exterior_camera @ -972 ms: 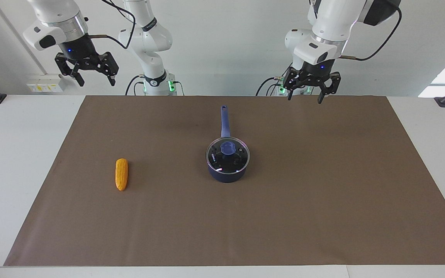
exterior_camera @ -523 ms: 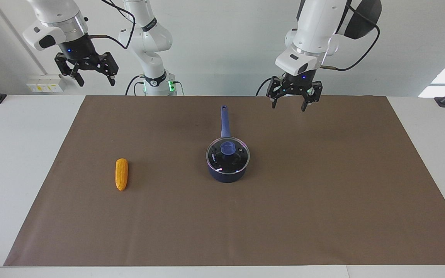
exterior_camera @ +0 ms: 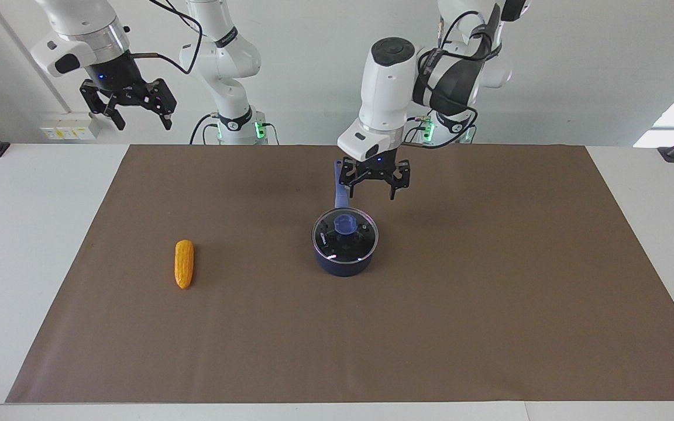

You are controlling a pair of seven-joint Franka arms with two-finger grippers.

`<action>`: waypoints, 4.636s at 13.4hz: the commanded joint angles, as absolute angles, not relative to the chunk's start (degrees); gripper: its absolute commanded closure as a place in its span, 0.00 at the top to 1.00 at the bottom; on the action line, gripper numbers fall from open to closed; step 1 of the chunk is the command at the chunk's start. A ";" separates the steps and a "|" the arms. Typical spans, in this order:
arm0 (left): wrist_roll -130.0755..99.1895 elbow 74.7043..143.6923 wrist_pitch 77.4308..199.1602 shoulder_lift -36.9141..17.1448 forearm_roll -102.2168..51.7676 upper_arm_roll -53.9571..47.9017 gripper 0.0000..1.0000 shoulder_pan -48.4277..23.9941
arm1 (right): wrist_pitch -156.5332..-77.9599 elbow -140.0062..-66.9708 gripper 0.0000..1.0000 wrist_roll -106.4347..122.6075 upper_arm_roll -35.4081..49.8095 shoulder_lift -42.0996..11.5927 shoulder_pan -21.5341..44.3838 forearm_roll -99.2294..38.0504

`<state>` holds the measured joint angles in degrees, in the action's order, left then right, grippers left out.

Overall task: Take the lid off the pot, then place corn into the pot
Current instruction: 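Reach the left gripper to the pot lid while the right gripper reaches the corn, then grasp the lid knob with the left gripper while the right gripper grasps corn, then lift the lid with the left gripper while the right gripper lifts the corn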

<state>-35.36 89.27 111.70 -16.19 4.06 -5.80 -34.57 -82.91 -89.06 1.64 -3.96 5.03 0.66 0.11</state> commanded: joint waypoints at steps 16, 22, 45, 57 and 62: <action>-42.89 91.14 120.76 -23.03 5.54 -4.83 0.96 -38.32 | -126.02 -111.01 1.00 3.25 -3.60 -10.36 -1.49 -0.17; -42.89 91.14 120.32 -23.03 5.80 -4.48 0.72 -38.23 | -130.86 -111.01 1.00 2.81 -3.60 -17.22 -0.44 -0.18; -25.45 96.48 111.17 -12.32 9.14 -4.57 0.00 -26.65 | -127.46 -107.76 0.00 2.46 -2.29 -13.47 -0.27 -1.05; -0.89 113.02 122.96 -6.77 2.99 -4.66 0.00 -9.52 | -118.02 -103.71 0.00 -40.82 10.02 -8.17 11.57 -0.97; 9.58 113.55 123.57 -6.85 2.99 -4.57 0.00 -0.10 | -128.48 -103.80 0.00 -51.33 10.02 -12.65 19.42 -1.14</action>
<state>7.23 111.17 121.98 -9.18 3.98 -4.01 -2.75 -124.75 -103.77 -50.17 10.14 -10.51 18.80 -0.40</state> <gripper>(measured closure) 0.383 0.608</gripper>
